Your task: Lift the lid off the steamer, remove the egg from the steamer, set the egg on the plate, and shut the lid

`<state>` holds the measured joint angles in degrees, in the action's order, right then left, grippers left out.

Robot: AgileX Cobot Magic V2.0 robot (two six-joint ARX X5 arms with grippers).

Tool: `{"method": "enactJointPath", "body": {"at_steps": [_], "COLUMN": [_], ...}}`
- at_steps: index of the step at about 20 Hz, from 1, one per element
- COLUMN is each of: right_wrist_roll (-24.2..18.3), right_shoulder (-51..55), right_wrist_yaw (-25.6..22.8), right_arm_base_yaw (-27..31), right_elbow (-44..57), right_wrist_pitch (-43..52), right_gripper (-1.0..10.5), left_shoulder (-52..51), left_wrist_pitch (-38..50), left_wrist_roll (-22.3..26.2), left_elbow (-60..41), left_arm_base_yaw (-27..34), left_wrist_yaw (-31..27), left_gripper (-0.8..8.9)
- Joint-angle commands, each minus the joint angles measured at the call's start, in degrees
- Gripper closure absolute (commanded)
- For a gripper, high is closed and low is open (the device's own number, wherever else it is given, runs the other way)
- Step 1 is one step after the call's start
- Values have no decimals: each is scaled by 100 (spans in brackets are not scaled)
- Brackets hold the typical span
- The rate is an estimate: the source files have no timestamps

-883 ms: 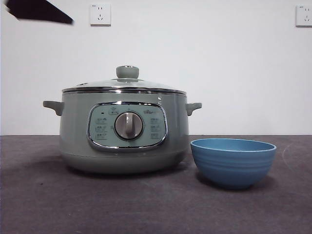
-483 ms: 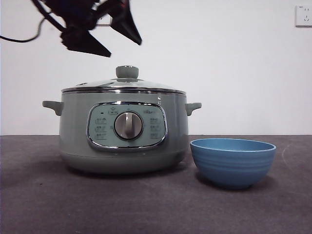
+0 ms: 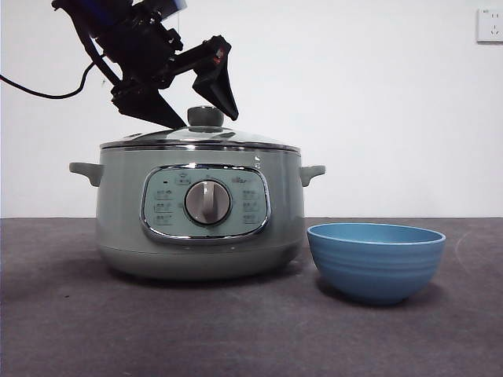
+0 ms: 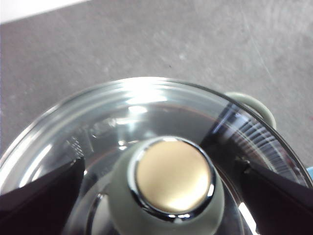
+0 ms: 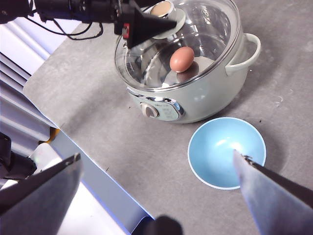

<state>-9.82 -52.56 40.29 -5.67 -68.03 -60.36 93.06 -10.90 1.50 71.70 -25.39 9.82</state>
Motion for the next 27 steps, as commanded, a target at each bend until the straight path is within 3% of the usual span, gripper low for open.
{"method": "enactJointPath", "body": {"at_steps": [1,4,8,11,27], "right_wrist_roll": [-9,-9,-9,-9,-9], "right_shoulder": [-7,-7,-7,-7,-7], "right_wrist_yaw": [-13,-13,-13,-15,-15], "right_arm_base_yaw": [-17,-17,-17,-17,-17], "right_elbow": [-13,-13,-13,-13,-13], "right_wrist_pitch": [50,46,48,48,50], "right_gripper": [406,407,407,407,407], "left_shoulder": [107,107,107,107,-291], "left_wrist_pitch": [-9,11,9,11,273], "left_wrist_roll": [52,52,48,13,-42], "left_elbow": [-7,-7,-7,-7,4], "left_arm_base_yaw": [-85,-125,-125,-125,-120], "left_wrist_yaw": [-127,-245,-221,-219,-31], "left_gripper": [283,330,687,826,822]}}
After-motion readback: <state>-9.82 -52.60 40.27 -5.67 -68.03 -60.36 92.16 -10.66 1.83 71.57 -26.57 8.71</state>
